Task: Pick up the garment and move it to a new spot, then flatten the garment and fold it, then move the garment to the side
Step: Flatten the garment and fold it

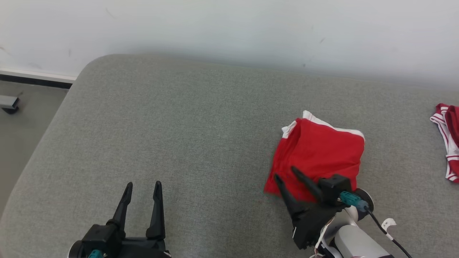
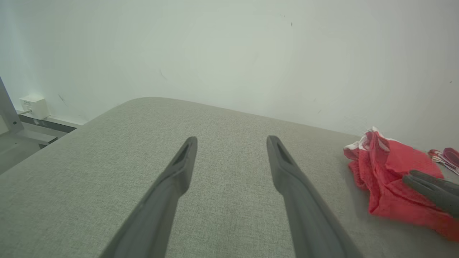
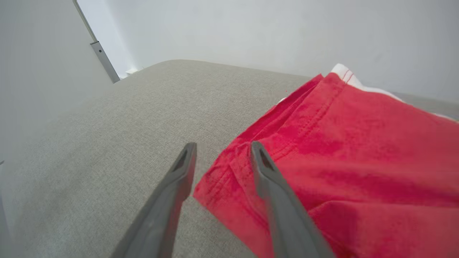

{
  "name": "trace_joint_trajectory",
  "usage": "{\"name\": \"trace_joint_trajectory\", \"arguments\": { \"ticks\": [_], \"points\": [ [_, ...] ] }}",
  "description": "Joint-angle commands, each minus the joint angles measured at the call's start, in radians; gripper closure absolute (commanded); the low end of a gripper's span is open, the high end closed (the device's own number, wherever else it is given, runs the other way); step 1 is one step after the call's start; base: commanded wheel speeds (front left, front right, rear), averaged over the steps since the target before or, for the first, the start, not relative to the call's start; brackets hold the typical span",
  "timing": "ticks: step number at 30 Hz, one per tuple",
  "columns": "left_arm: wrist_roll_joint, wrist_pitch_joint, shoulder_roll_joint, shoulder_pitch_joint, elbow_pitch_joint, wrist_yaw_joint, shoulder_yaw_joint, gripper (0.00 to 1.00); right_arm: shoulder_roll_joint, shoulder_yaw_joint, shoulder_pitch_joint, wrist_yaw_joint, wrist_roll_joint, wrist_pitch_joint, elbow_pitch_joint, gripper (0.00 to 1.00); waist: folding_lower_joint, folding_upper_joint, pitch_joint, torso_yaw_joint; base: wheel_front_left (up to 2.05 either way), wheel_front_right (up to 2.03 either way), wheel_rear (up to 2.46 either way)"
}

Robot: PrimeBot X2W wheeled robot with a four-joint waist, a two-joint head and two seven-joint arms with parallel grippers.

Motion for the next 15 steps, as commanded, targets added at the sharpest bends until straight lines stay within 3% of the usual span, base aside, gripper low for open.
{"name": "trace_joint_trajectory", "arguments": {
  "ticks": [1, 15],
  "points": [
    [0.004, -0.003, -0.001, 0.006, 0.003, 0.001, 0.004, 0.00, -0.001, -0.009, 0.005, -0.003, 0.009, -0.018, -0.003, 0.00, 0.0001, 0.0000, -0.005, -0.006, 0.00, 0.00, 0.00],
    [0.043, -0.003, -0.001, 0.054, -0.025, -0.016, 0.084, 0.00, -0.050, -0.234, 0.143, -0.003, -0.006, -0.086, -0.169, 0.00, 0.0001, 0.0000, -0.062, -0.099, 0.00, 0.00, 0.00]
  ]
}}
